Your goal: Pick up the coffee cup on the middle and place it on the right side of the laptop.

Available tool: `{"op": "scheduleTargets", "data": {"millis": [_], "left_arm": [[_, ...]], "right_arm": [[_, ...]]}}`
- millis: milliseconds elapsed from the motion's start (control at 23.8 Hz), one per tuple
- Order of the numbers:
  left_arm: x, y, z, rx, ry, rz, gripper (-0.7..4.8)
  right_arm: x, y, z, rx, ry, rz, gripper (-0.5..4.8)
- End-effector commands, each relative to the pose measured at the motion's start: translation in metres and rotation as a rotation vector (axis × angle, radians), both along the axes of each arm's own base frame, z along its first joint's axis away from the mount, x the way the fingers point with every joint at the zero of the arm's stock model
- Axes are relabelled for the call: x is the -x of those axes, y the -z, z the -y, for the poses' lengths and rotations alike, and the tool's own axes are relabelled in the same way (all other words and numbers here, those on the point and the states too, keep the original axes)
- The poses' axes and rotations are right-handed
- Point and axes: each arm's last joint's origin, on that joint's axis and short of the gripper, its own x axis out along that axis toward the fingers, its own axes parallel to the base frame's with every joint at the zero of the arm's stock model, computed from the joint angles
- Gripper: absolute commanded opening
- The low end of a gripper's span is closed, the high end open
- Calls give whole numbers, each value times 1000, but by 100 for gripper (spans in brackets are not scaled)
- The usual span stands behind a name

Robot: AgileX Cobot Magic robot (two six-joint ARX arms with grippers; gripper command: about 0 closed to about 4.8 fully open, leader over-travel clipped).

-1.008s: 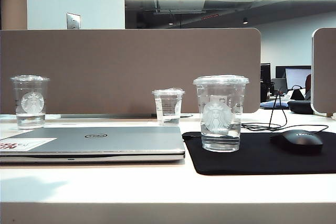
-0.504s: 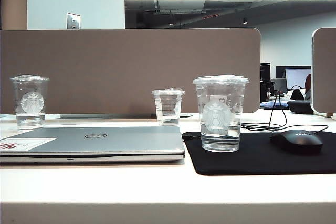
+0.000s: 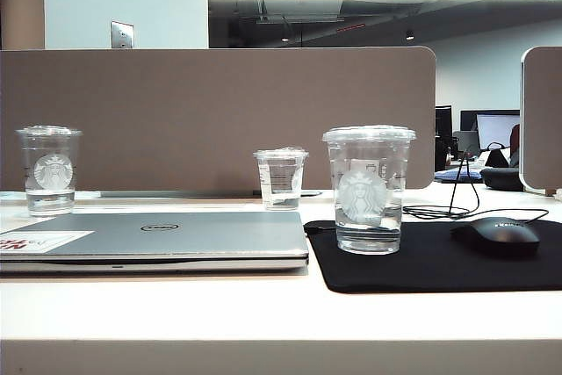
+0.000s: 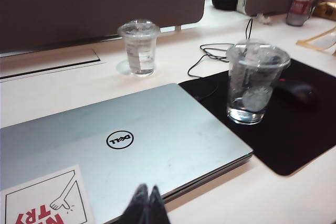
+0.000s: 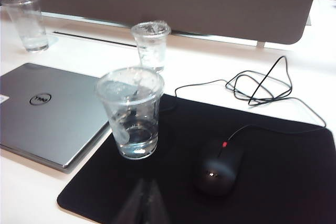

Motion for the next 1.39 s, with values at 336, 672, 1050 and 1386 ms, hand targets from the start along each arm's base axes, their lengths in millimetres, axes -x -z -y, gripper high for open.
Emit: {"op": "scheduleTargets", "data": {"millis": [336,672,1050,1386], "left_arm": [[-13,41,9,-7,-49,20,-6],[-24,47,-3,-23,-166,46,-6],[-35,51,-28,-75,-299,8,-6],[-37,48,-39,-47,-377,35,-6]], "right_arm": [[-18,37,-4,-56,16,-21,-1],[-31,69,-7,-55,23,-16,-1],[-37,82,-1,91,238,55,-1],[-37,81,-1,103,234,67,-1]]}}
